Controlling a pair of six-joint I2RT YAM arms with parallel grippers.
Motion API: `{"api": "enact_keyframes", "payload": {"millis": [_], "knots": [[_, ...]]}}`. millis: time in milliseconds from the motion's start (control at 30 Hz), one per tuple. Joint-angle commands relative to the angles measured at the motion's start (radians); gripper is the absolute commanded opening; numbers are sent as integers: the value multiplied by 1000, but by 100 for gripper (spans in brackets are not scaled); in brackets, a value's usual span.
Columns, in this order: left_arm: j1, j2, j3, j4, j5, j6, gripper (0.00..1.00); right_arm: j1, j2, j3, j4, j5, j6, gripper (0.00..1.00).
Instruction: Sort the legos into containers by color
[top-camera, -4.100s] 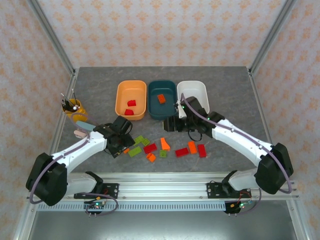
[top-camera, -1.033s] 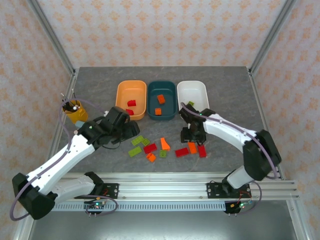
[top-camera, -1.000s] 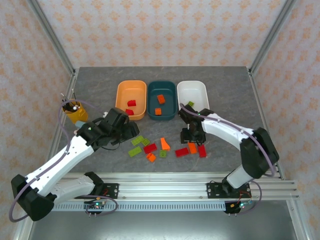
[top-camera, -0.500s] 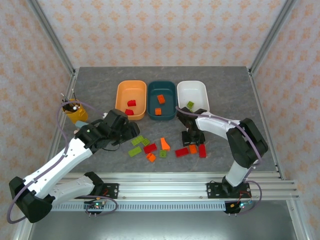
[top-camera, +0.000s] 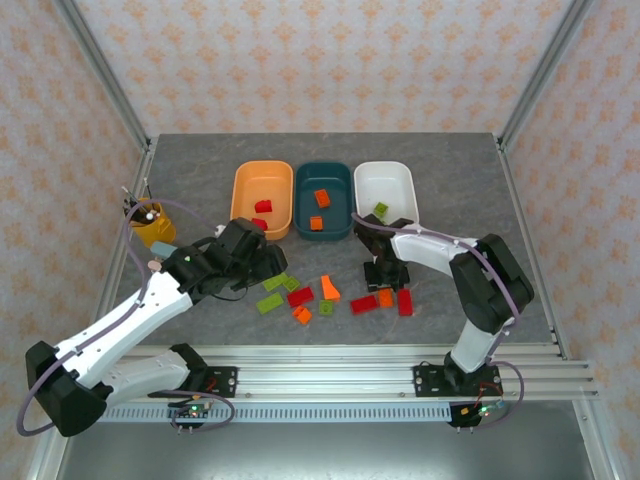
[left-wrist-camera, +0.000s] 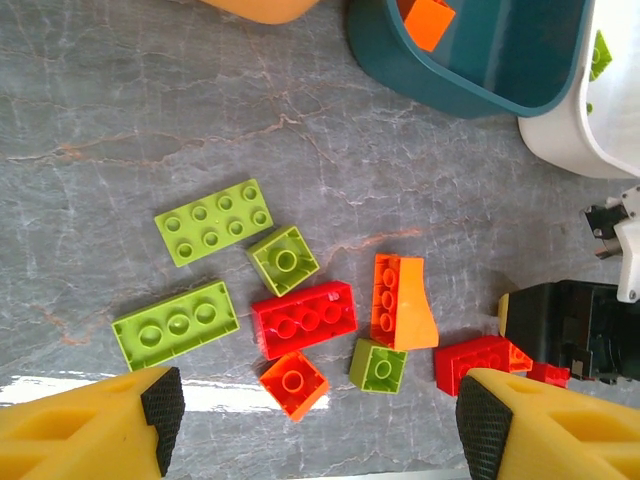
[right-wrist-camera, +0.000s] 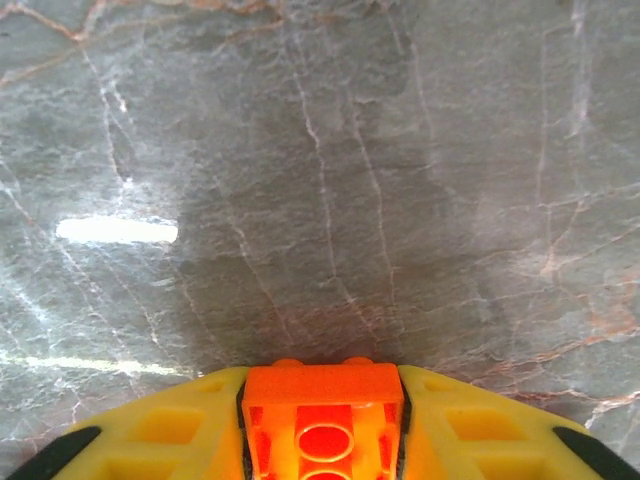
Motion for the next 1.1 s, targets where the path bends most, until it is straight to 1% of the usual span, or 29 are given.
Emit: {"api": "enact_keyframes", "payload": {"millis": [0,133,233,300,400,500,667,833,933,1000,1067], "knots": [[-15,5,32,23,-33,-14,75,-4,-10,-18,13,19,20,32],[-24,6,59,15,-53,-18,75,0,-106,39,-28,60,31,30],[-26,6,95,3,-81,-15,75,5,-140,155,-74,66,30,30],[-26,7,123,-10,-105,-11,75,7,-122,253,-92,55,29,30],[-26,13,162,-21,-141,-4,75,9,-42,409,-102,39,34,30],[-26,11,188,-16,-169,-1,75,10,74,569,-106,29,41,29],[-27,1,199,-9,-193,-5,75,9,284,803,-107,73,75,29],[-28,-8,190,-6,-191,-21,75,3,460,968,-140,139,115,29],[-28,-16,184,-8,-189,-24,75,-1,536,1026,-149,155,124,29],[-28,-16,181,-11,-184,-26,75,-1,581,1074,-164,137,118,32],[-28,-12,178,-21,-175,-30,75,-1,619,1128,-193,125,114,37]]}}
